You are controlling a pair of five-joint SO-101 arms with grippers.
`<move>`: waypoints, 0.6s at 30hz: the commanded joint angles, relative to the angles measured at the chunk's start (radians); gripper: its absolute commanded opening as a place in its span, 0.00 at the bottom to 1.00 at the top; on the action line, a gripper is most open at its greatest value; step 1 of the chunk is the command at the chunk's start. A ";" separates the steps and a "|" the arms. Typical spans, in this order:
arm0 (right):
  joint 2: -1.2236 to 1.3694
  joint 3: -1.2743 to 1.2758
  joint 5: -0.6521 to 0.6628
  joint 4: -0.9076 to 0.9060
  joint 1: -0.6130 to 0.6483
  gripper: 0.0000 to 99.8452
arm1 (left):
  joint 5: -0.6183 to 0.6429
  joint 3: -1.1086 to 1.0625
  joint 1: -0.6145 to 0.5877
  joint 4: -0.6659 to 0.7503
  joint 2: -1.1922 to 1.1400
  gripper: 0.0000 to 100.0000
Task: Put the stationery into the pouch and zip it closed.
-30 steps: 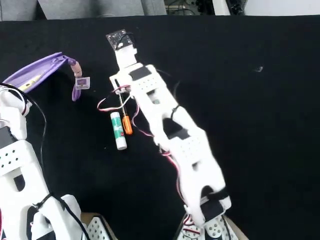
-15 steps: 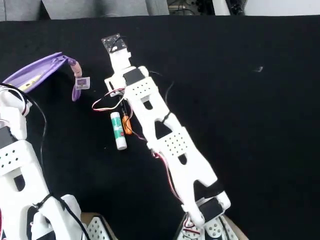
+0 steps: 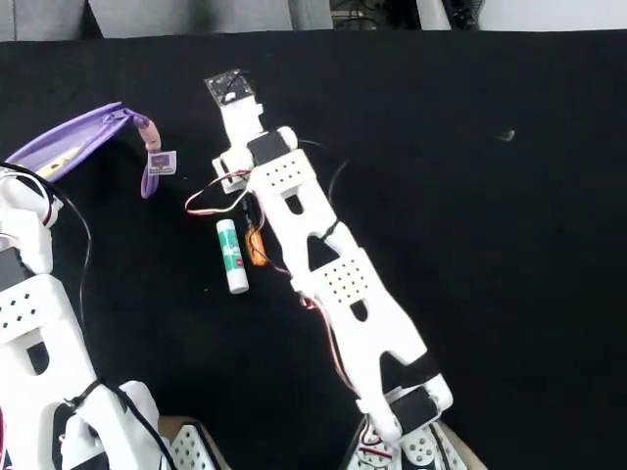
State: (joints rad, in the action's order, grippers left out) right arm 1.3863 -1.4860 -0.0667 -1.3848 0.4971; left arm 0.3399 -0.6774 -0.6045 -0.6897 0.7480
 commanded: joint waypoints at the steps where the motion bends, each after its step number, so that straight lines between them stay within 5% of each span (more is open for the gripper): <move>1: -0.019 -0.033 0.040 -0.046 -0.028 0.08 | 0.015 0.015 -0.002 0.026 0.015 0.03; 18: -0.021 -0.042 0.212 -0.164 -0.028 0.01 | 0.015 0.015 0.004 0.023 0.015 0.03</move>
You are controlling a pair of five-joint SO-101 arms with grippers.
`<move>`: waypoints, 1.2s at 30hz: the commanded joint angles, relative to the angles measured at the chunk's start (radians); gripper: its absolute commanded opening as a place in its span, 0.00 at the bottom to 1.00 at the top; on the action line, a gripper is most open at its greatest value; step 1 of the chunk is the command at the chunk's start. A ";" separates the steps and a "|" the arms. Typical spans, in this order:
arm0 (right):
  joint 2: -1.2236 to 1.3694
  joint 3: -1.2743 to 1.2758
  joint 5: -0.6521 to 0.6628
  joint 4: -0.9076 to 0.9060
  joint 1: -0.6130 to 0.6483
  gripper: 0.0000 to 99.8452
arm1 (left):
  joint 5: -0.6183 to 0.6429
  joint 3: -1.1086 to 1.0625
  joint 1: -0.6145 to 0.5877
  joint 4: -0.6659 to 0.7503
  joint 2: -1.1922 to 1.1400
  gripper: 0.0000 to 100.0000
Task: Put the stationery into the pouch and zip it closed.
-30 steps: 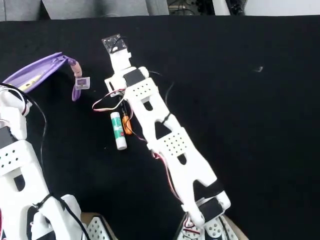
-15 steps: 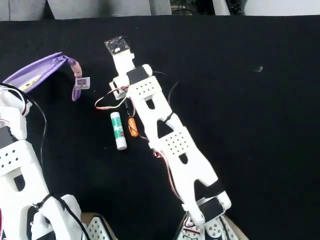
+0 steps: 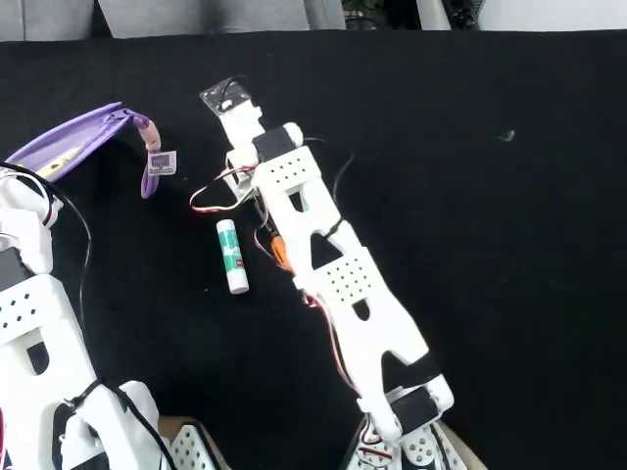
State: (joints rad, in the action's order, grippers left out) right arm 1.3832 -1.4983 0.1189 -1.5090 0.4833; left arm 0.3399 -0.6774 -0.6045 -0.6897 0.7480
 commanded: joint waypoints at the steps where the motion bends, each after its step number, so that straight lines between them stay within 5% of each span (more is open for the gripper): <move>1: -0.022 -0.044 0.026 -0.052 -0.015 0.01 | 0.015 0.015 0.013 0.023 0.015 0.03; 8: -0.203 -0.160 0.026 -0.166 -0.018 0.01 | 0.015 0.024 0.077 0.002 0.015 0.03; 23: -0.765 -0.170 0.000 -0.258 -0.140 0.01 | 0.012 0.348 0.288 -0.397 0.017 0.03; 28: -0.914 -0.166 -0.120 -0.259 -0.138 0.01 | 0.012 0.377 0.338 -0.437 0.017 0.03; 36: -1.087 -0.150 -0.126 -0.259 -0.141 0.01 | 0.011 0.366 0.354 -0.437 0.017 0.03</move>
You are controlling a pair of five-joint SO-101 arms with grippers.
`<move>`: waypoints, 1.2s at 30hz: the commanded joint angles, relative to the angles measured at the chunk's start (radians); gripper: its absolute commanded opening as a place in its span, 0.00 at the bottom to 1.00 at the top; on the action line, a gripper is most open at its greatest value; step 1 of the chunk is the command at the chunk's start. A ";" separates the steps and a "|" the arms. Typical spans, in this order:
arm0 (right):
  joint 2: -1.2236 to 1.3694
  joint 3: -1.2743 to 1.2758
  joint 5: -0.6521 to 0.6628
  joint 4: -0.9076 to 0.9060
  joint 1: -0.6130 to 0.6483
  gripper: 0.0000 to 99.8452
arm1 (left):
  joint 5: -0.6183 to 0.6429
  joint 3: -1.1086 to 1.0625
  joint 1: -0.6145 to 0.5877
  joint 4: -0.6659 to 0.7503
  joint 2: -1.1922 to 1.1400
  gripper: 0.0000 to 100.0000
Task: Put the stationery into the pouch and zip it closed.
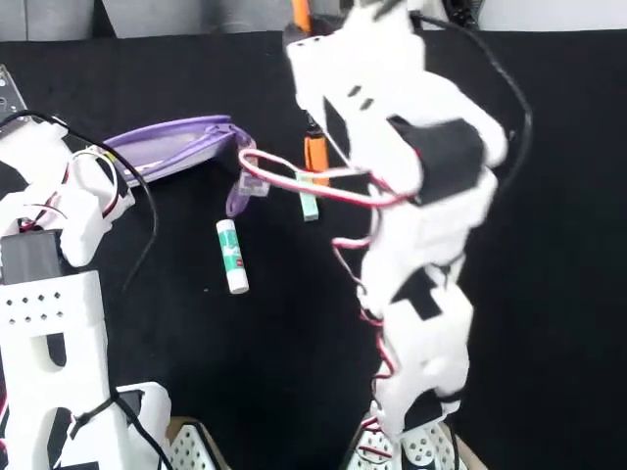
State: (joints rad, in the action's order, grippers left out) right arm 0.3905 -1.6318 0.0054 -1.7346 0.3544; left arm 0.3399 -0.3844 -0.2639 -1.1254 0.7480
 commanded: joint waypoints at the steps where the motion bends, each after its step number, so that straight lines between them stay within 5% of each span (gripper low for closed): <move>1: -0.120 0.004 -0.012 -0.034 -0.012 0.01 | 0.011 0.073 0.013 -0.002 0.017 0.03; 11: -0.510 0.530 -0.014 0.018 0.002 0.01 | 0.009 0.050 0.013 0.006 0.017 0.03; 36: -0.885 1.570 -0.014 1.088 0.278 0.01 | 0.009 0.048 0.005 0.006 0.017 0.03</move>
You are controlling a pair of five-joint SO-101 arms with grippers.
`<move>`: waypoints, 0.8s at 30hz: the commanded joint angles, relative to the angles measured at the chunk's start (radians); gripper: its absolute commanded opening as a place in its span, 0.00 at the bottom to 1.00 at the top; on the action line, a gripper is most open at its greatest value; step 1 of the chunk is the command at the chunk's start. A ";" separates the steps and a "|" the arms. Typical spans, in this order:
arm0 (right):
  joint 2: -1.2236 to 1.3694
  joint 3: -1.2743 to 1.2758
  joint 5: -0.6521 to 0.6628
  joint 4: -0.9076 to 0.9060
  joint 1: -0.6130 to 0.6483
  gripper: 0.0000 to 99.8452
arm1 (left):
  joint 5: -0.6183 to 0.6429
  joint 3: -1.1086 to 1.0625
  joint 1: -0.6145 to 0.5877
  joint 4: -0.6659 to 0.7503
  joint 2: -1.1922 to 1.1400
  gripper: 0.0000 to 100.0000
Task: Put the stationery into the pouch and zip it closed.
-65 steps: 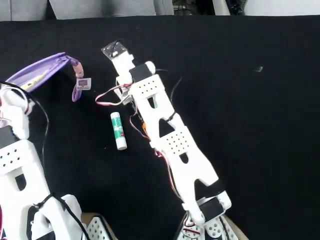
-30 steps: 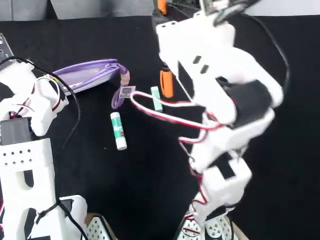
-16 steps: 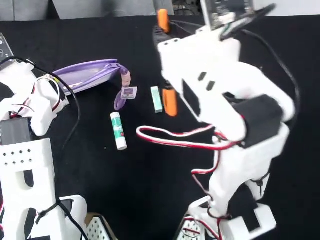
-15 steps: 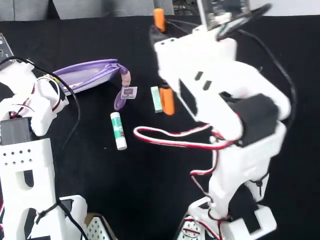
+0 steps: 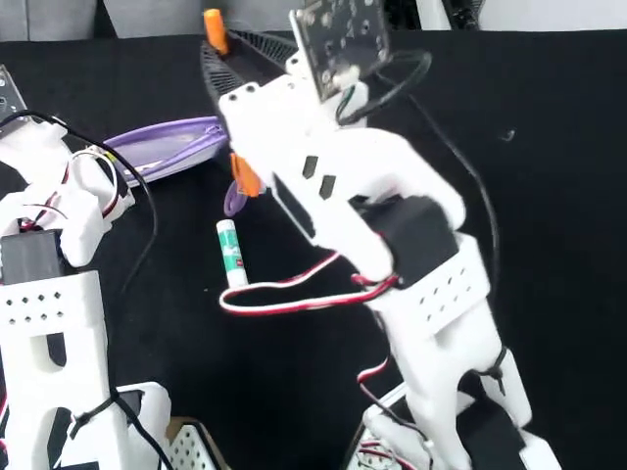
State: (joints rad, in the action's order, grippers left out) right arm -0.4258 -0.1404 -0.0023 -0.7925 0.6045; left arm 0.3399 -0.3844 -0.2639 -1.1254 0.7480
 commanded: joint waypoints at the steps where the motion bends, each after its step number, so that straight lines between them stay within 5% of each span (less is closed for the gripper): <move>1: -0.085 0.122 -0.006 0.201 0.034 0.01 | 0.009 0.048 0.005 0.006 0.017 0.03; 15: -0.320 0.868 -0.008 1.217 0.049 0.01 | 0.009 0.047 0.012 0.008 0.017 0.03; 24: -0.272 1.020 0.000 1.527 0.049 0.01 | 0.011 0.047 0.012 0.008 0.017 0.03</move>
State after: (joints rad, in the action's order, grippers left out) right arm -0.7081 0.8815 -0.0038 0.6544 0.6444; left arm 0.3399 -0.3844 -0.2639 -1.1254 0.7480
